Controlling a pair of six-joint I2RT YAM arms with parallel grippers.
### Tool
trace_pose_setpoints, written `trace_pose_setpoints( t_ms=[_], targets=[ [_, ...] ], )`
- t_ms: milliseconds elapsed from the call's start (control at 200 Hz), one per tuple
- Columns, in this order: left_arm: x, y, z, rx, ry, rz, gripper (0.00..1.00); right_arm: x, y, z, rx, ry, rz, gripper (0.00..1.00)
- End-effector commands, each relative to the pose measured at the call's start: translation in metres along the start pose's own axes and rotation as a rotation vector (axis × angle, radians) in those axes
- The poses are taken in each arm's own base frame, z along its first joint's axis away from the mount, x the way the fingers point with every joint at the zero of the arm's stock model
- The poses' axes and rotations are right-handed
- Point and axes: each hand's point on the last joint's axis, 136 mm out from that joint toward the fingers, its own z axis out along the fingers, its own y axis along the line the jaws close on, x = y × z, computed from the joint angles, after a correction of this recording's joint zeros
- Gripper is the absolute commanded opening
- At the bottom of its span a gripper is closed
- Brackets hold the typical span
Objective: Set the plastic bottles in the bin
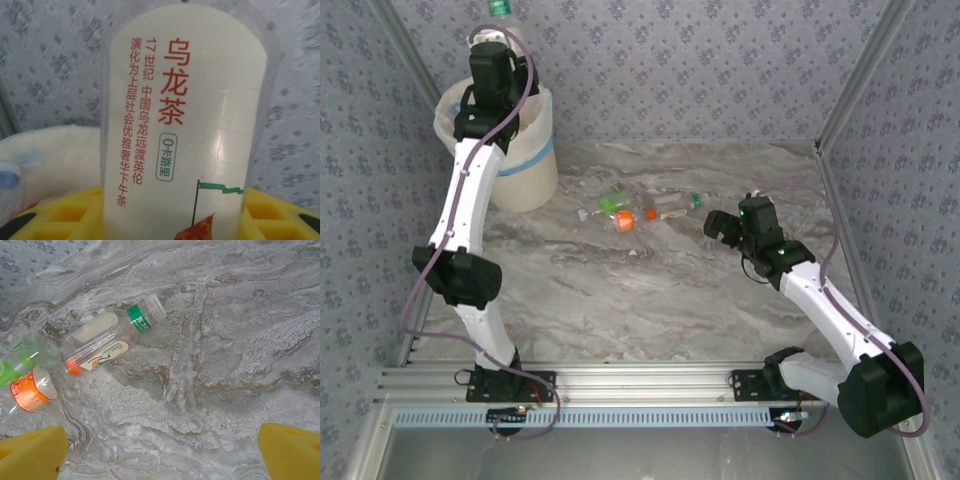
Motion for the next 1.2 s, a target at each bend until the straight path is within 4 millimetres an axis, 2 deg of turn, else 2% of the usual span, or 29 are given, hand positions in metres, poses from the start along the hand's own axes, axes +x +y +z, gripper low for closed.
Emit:
trace_pose_setpoints(
  t_ms=[0,80,120,160,235,290,335,535,765,835,864,874,949,964,1014,1104,1194],
  targets=[
    [0.008,0.017,0.006,-0.068,0.043,-0.052,0.07,-0.001,-0.005,-0.004,0.02,-0.011,0.012,1.0],
    [0.021,0.027,0.018,-0.102,0.075,-0.09,0.11,-0.001,-0.004,-0.003,0.015,-0.011,0.012,1.0],
    [0.03,0.031,0.025,-0.113,0.099,-0.116,0.18,-0.001,-0.004,-0.003,0.017,-0.008,0.013,1.0],
    [0.037,0.032,0.03,-0.11,0.123,-0.139,0.32,-0.001,-0.003,-0.003,0.014,-0.007,0.01,1.0],
    [0.059,0.035,0.04,-0.122,0.206,-0.162,0.75,-0.002,-0.003,-0.003,0.015,-0.009,0.011,1.0],
    [0.064,0.035,0.04,-0.133,0.243,-0.174,0.91,-0.002,-0.003,-0.003,0.017,-0.008,0.01,1.0],
    [0.063,0.036,0.039,-0.14,0.253,-0.177,0.99,-0.002,-0.004,-0.004,0.019,-0.009,0.01,1.0],
    [0.043,0.019,0.027,0.008,0.267,-0.199,0.99,0.001,-0.007,-0.003,0.031,-0.005,0.006,1.0],
    [0.037,0.021,-0.005,0.034,0.282,-0.152,0.99,0.001,-0.007,0.0,0.027,-0.003,0.007,1.0],
    [0.036,0.017,-0.017,0.086,0.259,-0.152,0.99,0.001,-0.006,0.001,0.028,-0.004,0.001,1.0],
    [0.042,0.015,-0.022,0.107,0.259,-0.157,1.0,0.001,-0.006,0.001,0.027,-0.004,-0.001,1.0],
    [0.036,0.014,-0.025,0.121,0.236,-0.163,0.99,0.001,-0.006,0.001,0.027,-0.004,-0.001,1.0],
    [0.041,0.009,-0.042,0.185,0.209,-0.19,1.0,0.001,-0.005,0.003,0.02,-0.004,-0.006,1.0],
    [0.051,0.009,-0.042,0.192,0.227,-0.195,0.99,0.0,-0.004,0.003,0.019,-0.005,-0.006,1.0],
    [0.059,0.004,-0.053,0.243,0.226,-0.212,0.99,0.002,-0.003,0.006,0.013,0.001,-0.01,1.0],
    [0.086,-0.006,-0.068,0.299,0.265,-0.203,1.0,0.001,0.0,0.01,0.0,0.004,-0.01,1.0],
    [0.112,-0.025,-0.082,0.371,0.328,-0.128,0.99,0.001,0.005,0.016,-0.021,0.013,-0.006,1.0]
  ],
)
